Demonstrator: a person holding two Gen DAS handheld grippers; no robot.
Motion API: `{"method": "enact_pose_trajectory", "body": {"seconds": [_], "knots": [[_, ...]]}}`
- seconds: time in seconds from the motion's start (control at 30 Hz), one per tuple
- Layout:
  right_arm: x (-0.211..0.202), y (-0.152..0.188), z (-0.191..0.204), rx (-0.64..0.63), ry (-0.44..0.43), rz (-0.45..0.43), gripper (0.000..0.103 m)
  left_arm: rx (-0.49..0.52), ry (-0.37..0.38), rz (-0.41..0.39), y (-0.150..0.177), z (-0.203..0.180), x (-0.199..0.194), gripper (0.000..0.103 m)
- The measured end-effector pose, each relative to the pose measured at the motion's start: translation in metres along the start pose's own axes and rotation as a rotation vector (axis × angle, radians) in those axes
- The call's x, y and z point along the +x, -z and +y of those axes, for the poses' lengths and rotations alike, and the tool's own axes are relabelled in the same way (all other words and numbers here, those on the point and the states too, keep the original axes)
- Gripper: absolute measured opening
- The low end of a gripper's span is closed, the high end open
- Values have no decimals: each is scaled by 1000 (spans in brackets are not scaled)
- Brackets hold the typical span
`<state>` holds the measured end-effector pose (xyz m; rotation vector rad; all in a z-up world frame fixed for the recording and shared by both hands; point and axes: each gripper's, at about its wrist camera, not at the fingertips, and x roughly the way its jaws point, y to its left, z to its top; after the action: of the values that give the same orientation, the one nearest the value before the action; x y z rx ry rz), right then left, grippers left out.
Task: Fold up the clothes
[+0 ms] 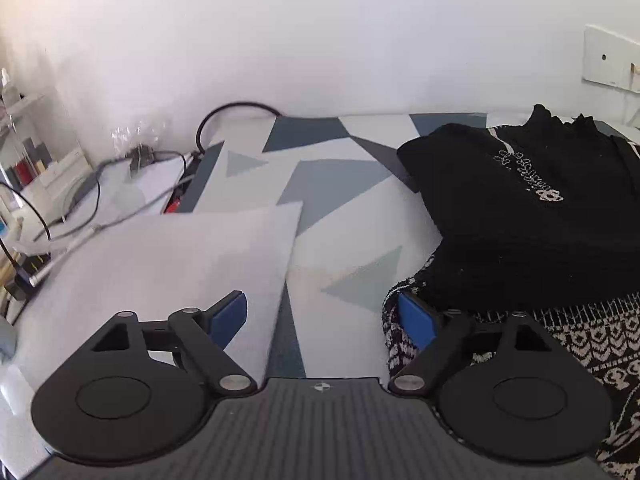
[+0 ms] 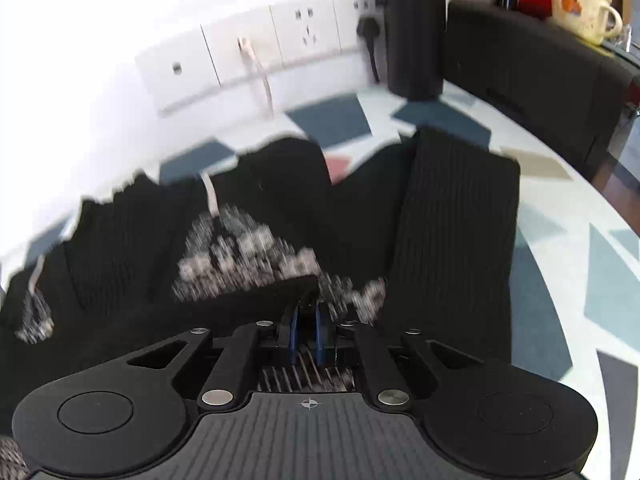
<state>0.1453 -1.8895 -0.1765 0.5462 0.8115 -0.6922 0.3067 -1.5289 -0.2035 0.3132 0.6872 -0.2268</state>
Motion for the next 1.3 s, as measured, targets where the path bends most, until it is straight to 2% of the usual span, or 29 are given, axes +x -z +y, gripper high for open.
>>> {"method": "enact_pose_trajectory", "body": {"seconds": [0.03,0.1,0.3,0.4,0.5,0.57,0.6,0.63,0.67,0.7,0.77,0.8,0.87,0.97,1.1,1.17,1.2,1.3], "knots": [[2,3,-2,5,10,14,21,21,-1,-13,-1,-5,-2,85],[-1,6,-7,40,28,19,28,71,3,-40,-3,-17,-5,85],[-17,2,-32,179,44,-26,36,123,18,-65,1,-32,-5,85],[-12,-6,-37,190,10,-16,41,123,20,-70,5,-31,-6,86],[2,-13,-39,200,-80,37,59,97,56,-59,4,-26,-4,87],[11,-11,-29,167,-89,68,59,53,103,-43,2,-18,0,86],[16,-9,-23,146,-88,83,55,31,127,-35,0,-15,2,76],[17,-8,-15,104,-92,80,37,10,150,-28,-1,-11,4,67],[16,-7,-6,51,-98,68,22,-22,179,-14,-3,-6,6,49],[11,-6,1,11,-95,34,12,-56,204,4,-6,-1,8,41],[-9,-8,8,-26,-105,-71,9,-73,207,16,-8,2,8,34],[-23,-11,6,-10,-140,-135,9,-81,209,23,-9,3,8,34],[-47,-15,1,-11,-168,-208,8,-84,211,31,-10,4,8,33],[-52,-20,-5,-45,-166,-109,8,-79,213,41,-10,4,8,28],[-38,-11,-26,20,-134,95,11,-94,217,61,-10,11,11,28],[-30,-5,-37,58,-116,199,22,-112,219,72,-10,16,13,30],[-26,-2,-42,77,-107,251,33,-116,215,74,-10,15,14,31],[-29,-7,-55,161,-130,194,35,-121,194,79,-11,13,14,34]]}}
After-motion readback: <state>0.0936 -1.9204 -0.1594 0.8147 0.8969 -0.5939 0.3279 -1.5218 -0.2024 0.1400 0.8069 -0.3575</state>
